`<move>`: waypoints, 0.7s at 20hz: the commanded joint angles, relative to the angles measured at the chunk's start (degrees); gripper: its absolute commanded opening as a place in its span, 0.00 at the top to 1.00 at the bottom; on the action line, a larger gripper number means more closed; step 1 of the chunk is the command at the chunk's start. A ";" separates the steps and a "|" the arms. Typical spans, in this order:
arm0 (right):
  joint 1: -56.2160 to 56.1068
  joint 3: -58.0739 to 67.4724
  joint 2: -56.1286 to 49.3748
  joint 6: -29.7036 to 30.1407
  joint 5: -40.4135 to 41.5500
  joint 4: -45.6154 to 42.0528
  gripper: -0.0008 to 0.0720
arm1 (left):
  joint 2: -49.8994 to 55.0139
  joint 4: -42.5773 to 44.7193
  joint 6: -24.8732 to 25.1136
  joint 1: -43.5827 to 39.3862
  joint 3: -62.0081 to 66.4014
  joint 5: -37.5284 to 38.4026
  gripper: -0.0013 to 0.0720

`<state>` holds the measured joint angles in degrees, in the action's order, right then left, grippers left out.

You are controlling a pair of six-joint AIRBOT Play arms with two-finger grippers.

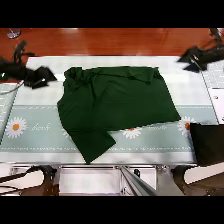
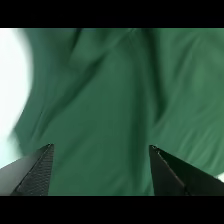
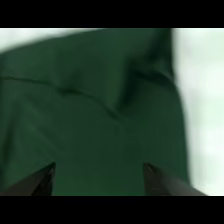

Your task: Fold the shirts.

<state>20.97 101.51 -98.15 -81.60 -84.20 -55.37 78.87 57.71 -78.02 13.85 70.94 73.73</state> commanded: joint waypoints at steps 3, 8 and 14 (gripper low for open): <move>12.15 -28.06 17.11 2.47 7.17 -5.77 0.12 | -12.55 -6.43 3.98 10.56 -30.21 0.55 0.03; 14.29 -47.15 28.09 9.62 10.49 9.73 0.12 | -17.77 -16.17 8.59 14.45 -46.16 -3.39 0.03; 11.32 -54.47 30.03 10.84 11.28 9.01 0.12 | -17.57 -21.57 10.75 7.89 -51.49 -14.27 0.03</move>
<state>33.23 51.03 -69.34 -71.77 -73.95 -47.48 61.60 40.95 -69.28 24.69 22.55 65.84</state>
